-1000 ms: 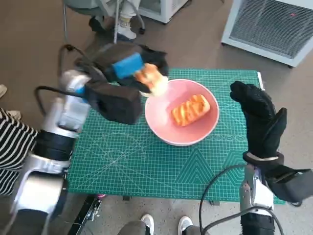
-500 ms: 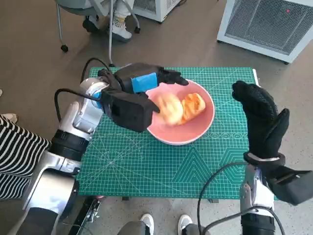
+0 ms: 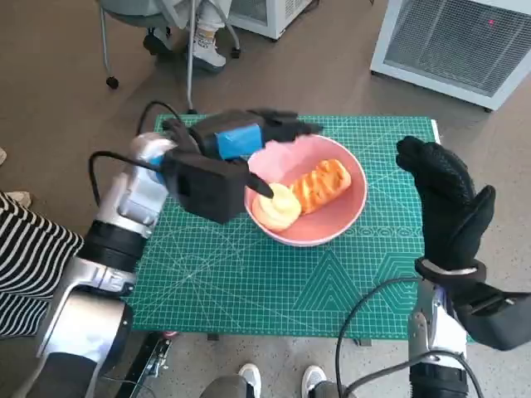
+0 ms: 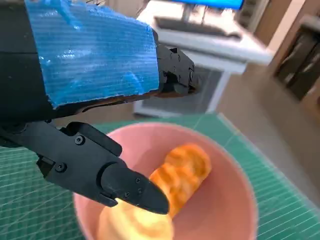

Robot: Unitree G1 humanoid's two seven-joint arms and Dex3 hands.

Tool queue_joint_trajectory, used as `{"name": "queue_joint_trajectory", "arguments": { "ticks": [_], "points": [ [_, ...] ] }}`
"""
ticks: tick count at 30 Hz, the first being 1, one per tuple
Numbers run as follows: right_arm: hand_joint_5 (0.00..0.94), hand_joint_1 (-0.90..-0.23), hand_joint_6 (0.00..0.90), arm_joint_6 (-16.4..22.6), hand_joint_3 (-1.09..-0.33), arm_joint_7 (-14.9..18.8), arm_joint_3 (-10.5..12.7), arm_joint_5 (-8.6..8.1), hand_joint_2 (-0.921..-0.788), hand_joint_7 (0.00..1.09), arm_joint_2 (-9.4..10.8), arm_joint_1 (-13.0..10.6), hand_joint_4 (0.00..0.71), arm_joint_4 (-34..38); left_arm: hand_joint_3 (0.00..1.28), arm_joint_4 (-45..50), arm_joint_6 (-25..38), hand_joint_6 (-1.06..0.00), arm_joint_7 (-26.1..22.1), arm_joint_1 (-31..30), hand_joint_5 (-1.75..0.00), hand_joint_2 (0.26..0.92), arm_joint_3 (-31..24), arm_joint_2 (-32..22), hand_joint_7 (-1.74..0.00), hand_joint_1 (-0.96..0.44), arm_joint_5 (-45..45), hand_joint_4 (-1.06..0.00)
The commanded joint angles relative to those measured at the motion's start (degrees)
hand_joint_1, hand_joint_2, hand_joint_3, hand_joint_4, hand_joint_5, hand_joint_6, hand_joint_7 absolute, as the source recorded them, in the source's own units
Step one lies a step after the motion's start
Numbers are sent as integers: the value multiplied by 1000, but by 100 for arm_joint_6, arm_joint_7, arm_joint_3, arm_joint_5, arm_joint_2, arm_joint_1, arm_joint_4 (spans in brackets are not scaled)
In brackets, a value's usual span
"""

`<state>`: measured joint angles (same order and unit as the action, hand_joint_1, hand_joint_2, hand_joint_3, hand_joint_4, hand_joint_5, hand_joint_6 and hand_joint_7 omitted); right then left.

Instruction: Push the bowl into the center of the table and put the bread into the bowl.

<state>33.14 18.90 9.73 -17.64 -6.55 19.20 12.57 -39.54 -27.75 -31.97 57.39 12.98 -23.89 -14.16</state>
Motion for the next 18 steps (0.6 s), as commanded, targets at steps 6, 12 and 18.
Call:
{"name": "queue_joint_trajectory", "arguments": {
  "ticks": [6,12,18],
  "points": [
    [5,-681,94,-191,-731,-89,30,112,-921,442,-131,195,204,-105,555,-538,-1080,-195,449,-415,-10,921,-1228,817,-17,-853,1735,-77],
    [4,-681,99,-314,-733,-212,5,234,-921,440,-194,416,204,-251,707,0,-1145,-199,564,-811,-15,921,-1529,1263,-21,-859,2362,-95],
    [4,-683,100,-442,-736,-325,-20,389,-921,438,-259,659,204,-371,747,395,-1162,-188,394,-1146,-11,921,-1791,1713,-23,-831,3121,-89]
  ]
}}
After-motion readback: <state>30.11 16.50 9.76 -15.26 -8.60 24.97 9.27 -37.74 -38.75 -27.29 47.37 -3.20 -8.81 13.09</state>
